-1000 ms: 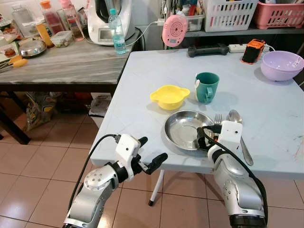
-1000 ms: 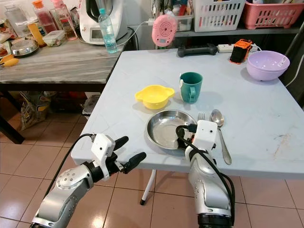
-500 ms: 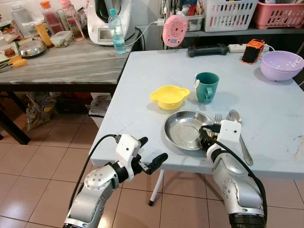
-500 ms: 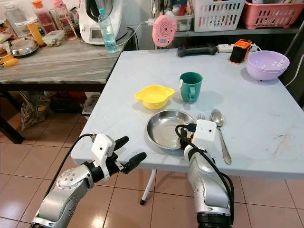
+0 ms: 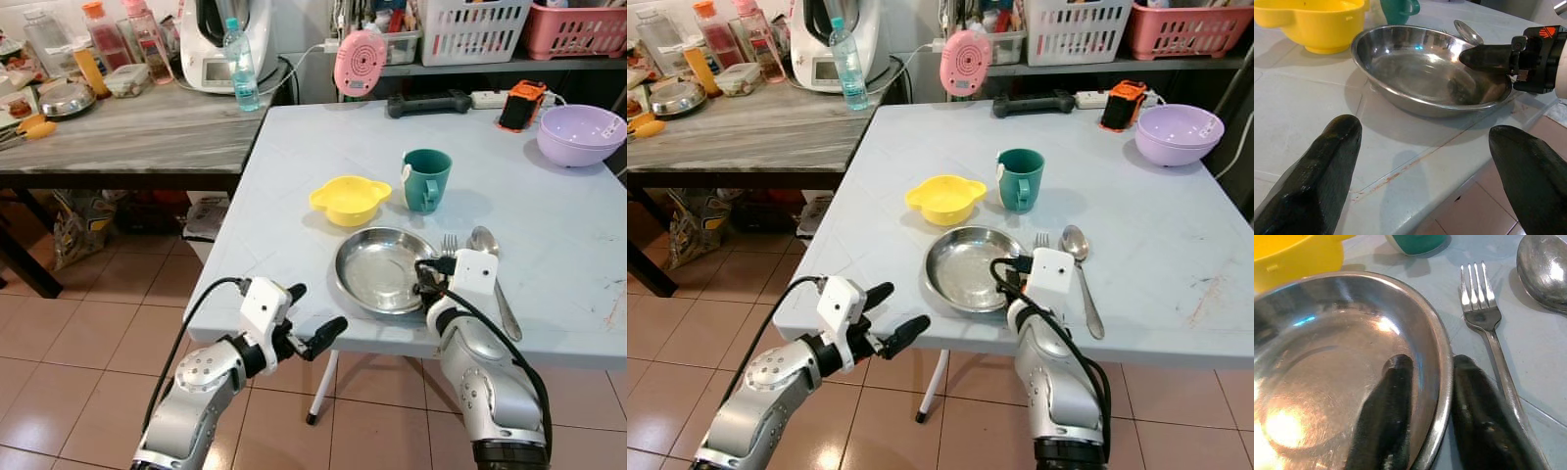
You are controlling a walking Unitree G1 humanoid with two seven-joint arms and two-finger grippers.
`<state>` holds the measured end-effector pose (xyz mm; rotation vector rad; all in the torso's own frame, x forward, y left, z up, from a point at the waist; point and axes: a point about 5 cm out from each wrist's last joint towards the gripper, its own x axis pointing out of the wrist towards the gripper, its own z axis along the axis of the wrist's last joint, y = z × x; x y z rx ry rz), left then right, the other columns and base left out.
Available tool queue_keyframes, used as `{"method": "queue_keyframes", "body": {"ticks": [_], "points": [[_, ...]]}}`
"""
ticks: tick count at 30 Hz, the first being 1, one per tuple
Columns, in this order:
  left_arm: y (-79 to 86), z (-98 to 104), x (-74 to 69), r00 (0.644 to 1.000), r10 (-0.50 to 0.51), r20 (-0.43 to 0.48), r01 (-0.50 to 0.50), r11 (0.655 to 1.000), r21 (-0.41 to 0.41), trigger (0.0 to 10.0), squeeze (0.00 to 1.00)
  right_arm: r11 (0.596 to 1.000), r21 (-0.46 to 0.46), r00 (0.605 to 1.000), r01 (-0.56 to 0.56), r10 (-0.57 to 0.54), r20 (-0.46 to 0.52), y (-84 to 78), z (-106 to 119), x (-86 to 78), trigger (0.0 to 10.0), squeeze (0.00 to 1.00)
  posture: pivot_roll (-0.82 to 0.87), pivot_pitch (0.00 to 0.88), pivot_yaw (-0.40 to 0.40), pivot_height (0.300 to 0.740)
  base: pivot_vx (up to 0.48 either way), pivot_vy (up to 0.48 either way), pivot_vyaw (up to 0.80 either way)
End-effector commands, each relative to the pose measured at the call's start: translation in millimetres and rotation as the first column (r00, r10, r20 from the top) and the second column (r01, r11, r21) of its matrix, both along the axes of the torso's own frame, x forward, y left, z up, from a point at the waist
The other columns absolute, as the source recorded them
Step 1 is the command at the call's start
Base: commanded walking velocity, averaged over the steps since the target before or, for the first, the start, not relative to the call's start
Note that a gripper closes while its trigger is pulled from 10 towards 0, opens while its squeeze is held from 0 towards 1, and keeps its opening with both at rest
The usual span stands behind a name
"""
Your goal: Setting the table
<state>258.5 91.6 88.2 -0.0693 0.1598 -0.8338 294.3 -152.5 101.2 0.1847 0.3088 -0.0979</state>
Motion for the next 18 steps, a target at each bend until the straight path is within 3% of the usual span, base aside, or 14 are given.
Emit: {"method": "queue_keyframes", "body": {"ticks": [1,18], "points": [[2.2,-1.0,0.7,1.000,0.001,-0.008,-0.001,1.000,0.016,10.0,0.00,1.000,0.015,1.000,0.002,-0.002,-0.025,2.6,-3.4,0.0,0.0,0.00,-0.10,0.029,0.098,0.740,0.000,0.000,0.00],[3.3,-2.6,2.7,1.000,-0.001,-0.013,0.001,1.000,0.026,10.0,0.00,0.999,0.042,0.998,0.004,-0.001,-0.068,2.7,-9.8,-1.8,0.0,0.00,-0.10,0.021,0.094,0.740,0.000,0.000,0.00]]}}
